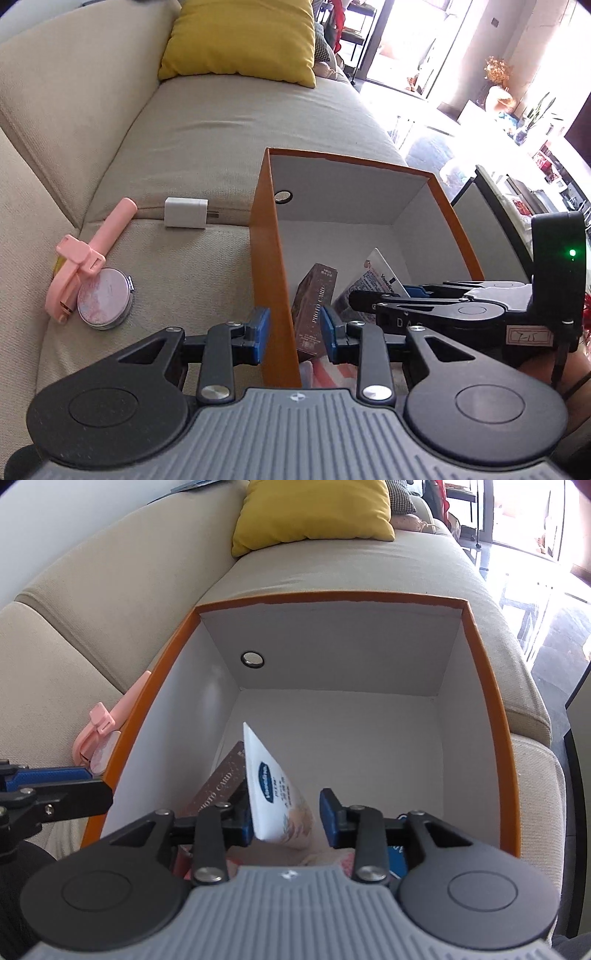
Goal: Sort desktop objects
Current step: 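Lower both items into the box and open both grippers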
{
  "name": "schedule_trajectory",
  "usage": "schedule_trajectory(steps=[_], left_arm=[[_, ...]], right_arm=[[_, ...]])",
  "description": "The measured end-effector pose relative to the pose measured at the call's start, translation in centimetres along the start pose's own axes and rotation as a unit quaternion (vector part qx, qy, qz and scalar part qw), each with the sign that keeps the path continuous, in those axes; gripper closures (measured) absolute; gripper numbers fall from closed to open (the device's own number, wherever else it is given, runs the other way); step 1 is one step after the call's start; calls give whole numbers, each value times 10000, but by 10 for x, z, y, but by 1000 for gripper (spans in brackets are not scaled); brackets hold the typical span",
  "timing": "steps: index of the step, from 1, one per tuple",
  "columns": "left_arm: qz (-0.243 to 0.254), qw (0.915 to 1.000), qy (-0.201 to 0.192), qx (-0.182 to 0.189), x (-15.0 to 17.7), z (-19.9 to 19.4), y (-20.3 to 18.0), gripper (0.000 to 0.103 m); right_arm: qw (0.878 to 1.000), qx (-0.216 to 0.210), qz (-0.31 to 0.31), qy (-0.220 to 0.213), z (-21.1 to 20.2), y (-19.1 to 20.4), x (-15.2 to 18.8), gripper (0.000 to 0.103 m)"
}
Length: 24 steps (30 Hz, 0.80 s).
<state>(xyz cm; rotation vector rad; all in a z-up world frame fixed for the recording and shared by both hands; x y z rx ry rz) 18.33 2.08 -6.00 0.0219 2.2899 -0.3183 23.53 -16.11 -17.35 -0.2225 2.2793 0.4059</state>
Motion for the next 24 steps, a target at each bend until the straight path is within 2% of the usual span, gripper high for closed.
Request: schedule_trajectory(steps=[1,2,4,7,14,20,24], left_arm=[[-42,10000,6,32,1,0,1,75],[-82,9999,12,64,2,0,2,77],[-166,9997,31,185,4,1,2,83],[-245,9993,7,287,6,1,4,86],[-374,9983,-7,457,8,0,9,87],[-453,9980,-16,450,8,-1,13,91],[-582,9969,-31,537,8,-3,13,91]], right_arm=[[10000,-43,35,29,1,1,0,78],[10000,-44,71,46,2,2,0,80],[9999,20,107,42,4,5,-2,81],[9998,27,218,31,7,10,-3,82],[9998,-47,175,-3,16,33,-5,82],[9995,-77,243,167,17,49,-1,82],[9976,-19,560,409,12,46,2,82]])
Point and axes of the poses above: each gripper's, at about its wrist camera, not at the fingertips, and z roughly the way its jaws point, y to its left, x to its underside, the point moved 8 cm from there along z, roughly the way its jaws point, and after that the axes turned 14 degrees about -y, right-handed, at the moved point
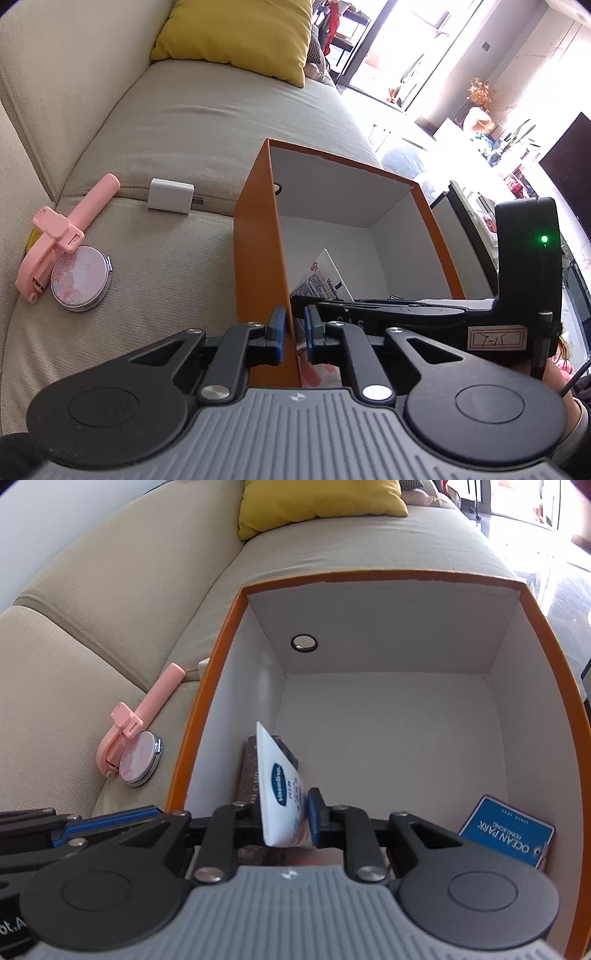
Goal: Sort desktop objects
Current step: 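Lower both items into the box and open both grippers, then move both grippers from the box toward the mirror and charger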
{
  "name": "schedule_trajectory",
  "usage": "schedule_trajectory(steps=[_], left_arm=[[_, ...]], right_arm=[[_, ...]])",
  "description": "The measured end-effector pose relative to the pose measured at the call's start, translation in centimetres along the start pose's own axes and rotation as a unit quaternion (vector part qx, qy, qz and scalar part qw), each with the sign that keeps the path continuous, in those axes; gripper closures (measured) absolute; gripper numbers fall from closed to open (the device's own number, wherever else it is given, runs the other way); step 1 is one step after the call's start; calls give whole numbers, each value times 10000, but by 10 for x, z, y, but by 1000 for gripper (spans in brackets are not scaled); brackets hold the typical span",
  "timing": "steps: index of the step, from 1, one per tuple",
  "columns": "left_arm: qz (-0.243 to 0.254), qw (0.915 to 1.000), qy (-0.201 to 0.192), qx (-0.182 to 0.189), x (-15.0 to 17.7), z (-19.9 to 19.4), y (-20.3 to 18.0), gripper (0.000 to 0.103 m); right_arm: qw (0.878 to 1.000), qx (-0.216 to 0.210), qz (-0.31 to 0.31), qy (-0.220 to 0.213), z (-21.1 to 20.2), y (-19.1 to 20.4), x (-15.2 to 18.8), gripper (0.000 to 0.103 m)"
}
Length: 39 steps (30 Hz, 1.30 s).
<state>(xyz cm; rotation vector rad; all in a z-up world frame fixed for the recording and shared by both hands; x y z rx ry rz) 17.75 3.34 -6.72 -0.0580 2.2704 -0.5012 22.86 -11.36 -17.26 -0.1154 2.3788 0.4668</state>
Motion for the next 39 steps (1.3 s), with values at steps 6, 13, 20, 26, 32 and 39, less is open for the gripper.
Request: schedule_trajectory(steps=[6,13,20,26,32,39], left_arm=[[-144,9999,-15,12,1,0,2,91],[-280,9996,-85,0,-2,-5,3,91],[-315,9993,-154,-120,-4,-14,8,91],[-306,9986,-301,-296,-4,-32,18,91],[-380,9952,-479,-764,-9,-58,58,91],[-319,9898,-563,-1266,-19,-78,110,91]], right_arm=[[9996,38,219,172,0,-3,3,82],[9996,-103,215,180,0,-1,3,72],[9999,-45,-112,-51,-10,2,1,64],[9954,139,-662,-682,-43,10,-13,63],[9822,-217,-1261,-1376,-62,45,-30,63],[9816,-709,-1510,-925,-39,99,-25,63]])
Point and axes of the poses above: each gripper's, at about its wrist camera, not at the fingertips, and z roughly the way its jaws point, y to its left, x to its underside, the point moved 8 cm from there along z, roughly the way its jaws point, and after that the axes turned 14 degrees about -y, right-handed, at the moved point
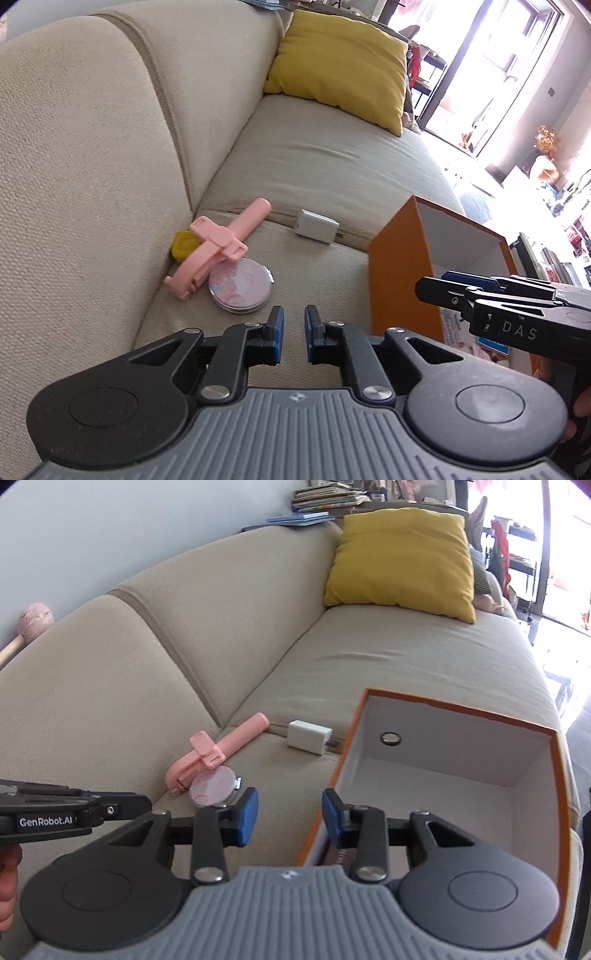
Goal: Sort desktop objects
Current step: 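Move both grippers from the box toward the mirror and charger, then grasp the pink compact mirror with the left gripper while the right grasps the white charger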
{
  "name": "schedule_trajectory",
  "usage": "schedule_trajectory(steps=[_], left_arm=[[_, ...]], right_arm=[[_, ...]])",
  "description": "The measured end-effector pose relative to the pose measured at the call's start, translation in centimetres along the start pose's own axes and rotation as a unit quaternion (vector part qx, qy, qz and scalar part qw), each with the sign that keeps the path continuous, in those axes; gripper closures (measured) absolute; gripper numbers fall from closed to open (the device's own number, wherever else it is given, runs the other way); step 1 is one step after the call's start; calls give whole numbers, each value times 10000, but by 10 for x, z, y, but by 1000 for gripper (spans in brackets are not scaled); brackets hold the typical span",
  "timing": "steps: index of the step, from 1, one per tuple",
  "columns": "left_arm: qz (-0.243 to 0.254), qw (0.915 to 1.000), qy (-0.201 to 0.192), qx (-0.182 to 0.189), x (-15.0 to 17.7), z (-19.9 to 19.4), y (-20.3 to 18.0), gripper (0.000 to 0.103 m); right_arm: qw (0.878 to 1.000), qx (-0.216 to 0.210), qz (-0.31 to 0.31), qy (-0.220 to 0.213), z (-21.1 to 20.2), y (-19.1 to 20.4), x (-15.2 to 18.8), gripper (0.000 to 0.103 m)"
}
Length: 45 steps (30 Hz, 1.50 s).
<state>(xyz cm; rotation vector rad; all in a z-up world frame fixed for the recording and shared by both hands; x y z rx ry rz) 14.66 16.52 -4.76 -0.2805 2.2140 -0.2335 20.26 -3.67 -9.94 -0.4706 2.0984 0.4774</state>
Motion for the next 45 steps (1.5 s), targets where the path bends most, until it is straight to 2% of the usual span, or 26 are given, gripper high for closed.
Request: schedule_trajectory(steps=[6,12,17,19,27,29,31,37,40,44,45], left_arm=[[92,9998,201,-28,-2,24,22,90],[-259,9974,662,-137,0,70,42,79],[-777,9904,1049,-461,9,107,64,65],[-1047,9867,1136,-498,13,117,70,45],[-1562,9740,1450,-763,25,146,78,43],[-1600,9730,1468,-783,25,152,80,35],[-1613,9723,1472,-831,23,155,79,33],[-1639,9715,1474,-875,23,161,77,27],[-1677,9714,1443,-865,24,162,77,27],[-1714,9720,1375,-835,24,163,75,28],[-1686,9729,1348,-835,24,162,74,33]], right_arm=[[9980,-72,-259,578,44,24,1,63],[9860,-36,-1157,1202,95,26,-1,63],[9650,-85,-1962,1739,136,21,-1,63],[9503,-246,-2395,1973,149,20,-2,63],[8996,-321,-3538,2541,209,4,-12,63],[8917,-384,-3628,2679,219,1,-10,63],[8843,-469,-3662,2859,229,0,-6,63],[8690,-556,-3792,3129,247,-3,3,63],[8618,-517,-3907,3193,252,-1,6,58],[8584,-453,-3983,3200,256,0,11,54],[8594,-444,-3966,3195,257,0,11,54]])
Point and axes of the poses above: each gripper's, at about its wrist camera, not at the fingertips, and z roughly the way its jaws point, y to its left, x to its underside, the point moved 8 cm from there along z, roughly the way its jaws point, and after that the axes turned 14 degrees about -y, right-handed, at the moved point
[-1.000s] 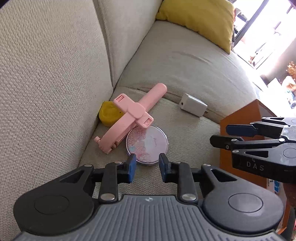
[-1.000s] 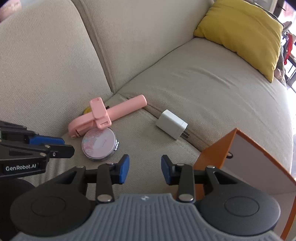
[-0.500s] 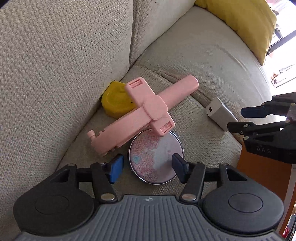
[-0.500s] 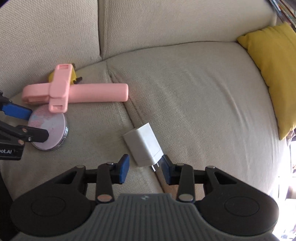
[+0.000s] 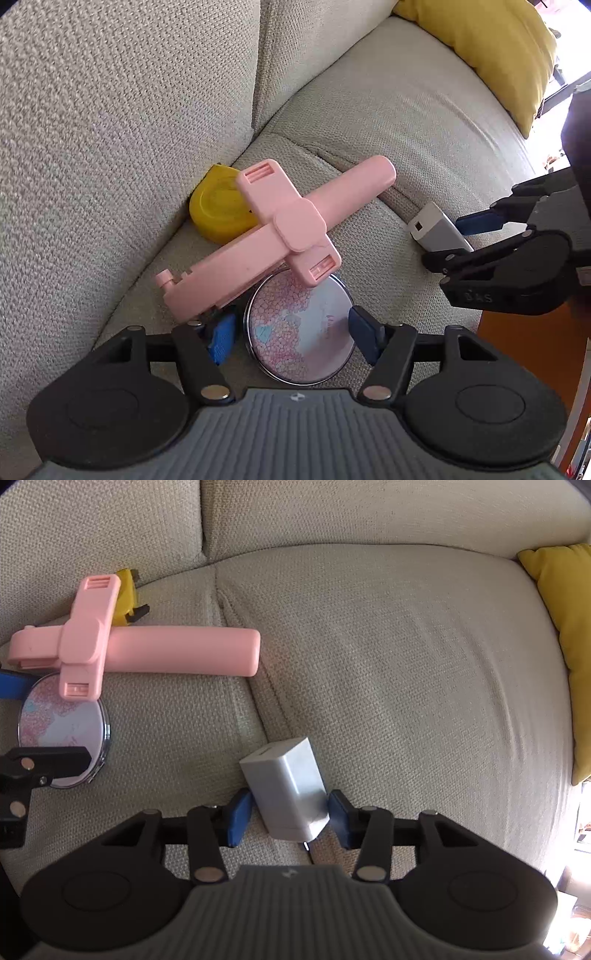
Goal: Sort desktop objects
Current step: 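Grasp the pink compact mirror with the left gripper while the right grasps the white charger, then carry the compact mirror and white charger over the orange box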
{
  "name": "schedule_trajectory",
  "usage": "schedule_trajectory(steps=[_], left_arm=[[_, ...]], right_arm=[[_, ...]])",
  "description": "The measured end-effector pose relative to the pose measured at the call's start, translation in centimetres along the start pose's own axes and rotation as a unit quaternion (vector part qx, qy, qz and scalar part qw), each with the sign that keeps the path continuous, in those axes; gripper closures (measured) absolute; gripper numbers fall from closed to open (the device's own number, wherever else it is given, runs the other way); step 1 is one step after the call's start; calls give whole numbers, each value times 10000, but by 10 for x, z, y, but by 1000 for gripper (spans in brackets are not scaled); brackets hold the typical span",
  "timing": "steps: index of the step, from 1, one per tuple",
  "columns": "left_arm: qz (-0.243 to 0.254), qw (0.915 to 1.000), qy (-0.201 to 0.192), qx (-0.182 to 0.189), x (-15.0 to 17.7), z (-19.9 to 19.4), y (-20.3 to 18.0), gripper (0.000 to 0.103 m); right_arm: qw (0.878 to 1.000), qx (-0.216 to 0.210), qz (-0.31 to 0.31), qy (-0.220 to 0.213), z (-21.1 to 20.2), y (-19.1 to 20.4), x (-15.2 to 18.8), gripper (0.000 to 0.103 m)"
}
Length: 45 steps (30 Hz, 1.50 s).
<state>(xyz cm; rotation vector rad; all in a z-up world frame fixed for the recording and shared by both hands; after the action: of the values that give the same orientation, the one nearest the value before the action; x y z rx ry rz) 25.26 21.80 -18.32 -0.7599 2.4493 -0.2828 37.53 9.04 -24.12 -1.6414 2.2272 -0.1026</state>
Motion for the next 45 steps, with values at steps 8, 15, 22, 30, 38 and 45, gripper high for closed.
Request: schedule_trajectory(steps=[8,15,22,30,38,45], left_arm=[[-8,9985,-419,362,-4,-25,-9,77],[294,9948,-727,649,-12,-47,-27,88],[1010,9910,-631,605,-10,-63,-45,89],[1266,9877,-724,561,0,-46,-46,88],[1297,9875,-721,540,11,-29,-50,89],[1309,9846,-971,640,10,-49,-55,89]], right_arm=[[9990,-7,423,-143,-8,-9,8,56],[9920,-372,1190,-217,-26,-22,12,63],[9692,-1558,1899,-191,-54,15,14,67],[9694,-1511,1929,-160,-54,29,29,68],[9700,-1307,2028,-291,-46,36,38,68],[9546,-1354,2552,-732,-67,22,47,69]])
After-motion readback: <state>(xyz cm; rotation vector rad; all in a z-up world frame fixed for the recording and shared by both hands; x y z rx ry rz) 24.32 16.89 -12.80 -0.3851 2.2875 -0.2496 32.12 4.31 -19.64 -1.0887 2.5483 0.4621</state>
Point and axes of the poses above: each gripper's, at about its wrist camera, not at the fingertips, and z roughly the way its jaws point, y to its left, x to its underside, the point moved 8 cm from there along z, roughly the way its jaws point, and after that the axes turned 14 degrees about -y, right-handed, at the moved point
